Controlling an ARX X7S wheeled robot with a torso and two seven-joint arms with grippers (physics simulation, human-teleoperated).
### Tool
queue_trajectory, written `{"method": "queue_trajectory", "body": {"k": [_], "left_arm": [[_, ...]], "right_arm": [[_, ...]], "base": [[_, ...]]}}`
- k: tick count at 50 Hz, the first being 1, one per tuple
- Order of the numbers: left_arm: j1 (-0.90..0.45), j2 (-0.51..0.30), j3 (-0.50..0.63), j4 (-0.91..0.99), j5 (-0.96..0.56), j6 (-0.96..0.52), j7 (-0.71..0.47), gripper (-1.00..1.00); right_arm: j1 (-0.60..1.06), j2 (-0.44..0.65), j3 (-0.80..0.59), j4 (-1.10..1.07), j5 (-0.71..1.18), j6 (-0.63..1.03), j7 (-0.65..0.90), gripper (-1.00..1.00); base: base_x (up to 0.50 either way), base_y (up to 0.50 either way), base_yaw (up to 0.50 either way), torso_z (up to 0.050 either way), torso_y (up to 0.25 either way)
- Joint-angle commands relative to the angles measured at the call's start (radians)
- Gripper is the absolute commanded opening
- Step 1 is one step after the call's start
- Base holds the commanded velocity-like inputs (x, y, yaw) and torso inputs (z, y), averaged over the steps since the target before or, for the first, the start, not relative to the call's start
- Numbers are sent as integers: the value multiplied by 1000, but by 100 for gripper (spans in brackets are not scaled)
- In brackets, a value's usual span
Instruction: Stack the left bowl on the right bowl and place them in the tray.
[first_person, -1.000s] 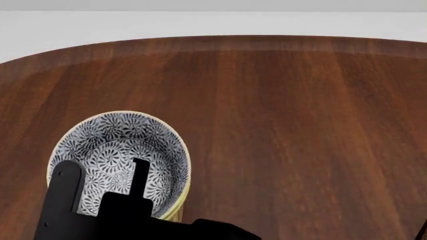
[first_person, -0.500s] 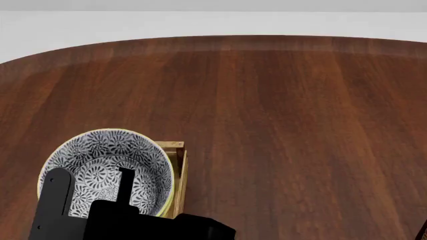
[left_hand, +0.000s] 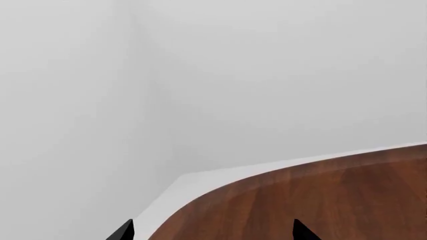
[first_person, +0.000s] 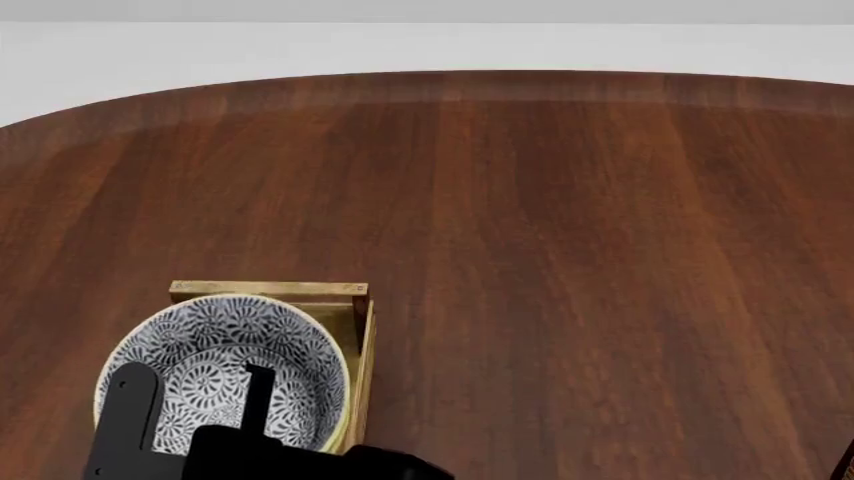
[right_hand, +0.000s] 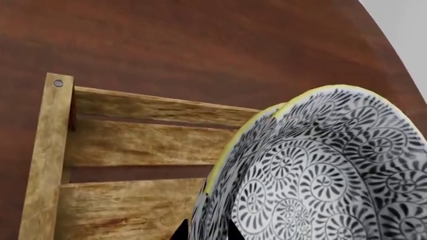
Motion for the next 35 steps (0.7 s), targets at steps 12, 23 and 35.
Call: {"method": "queue_trajectory", "body": {"k": [12, 23, 35], "left_arm": [[-3, 3, 0, 0, 5, 4, 7, 100], [0, 5, -6, 1, 9, 9, 12, 100], [-1, 6, -1, 1, 19, 6, 19, 100]], "right_arm": [[-31, -30, -40, 95, -69, -72, -11, -100], [-52, -43, -58, 127, -76, -97, -14, -100], [-65, -59, -73, 180, -83, -126, -27, -100]], "base": [[0, 0, 0, 1, 1], [0, 0, 0, 0, 1], [0, 0, 0, 0, 0]]}}
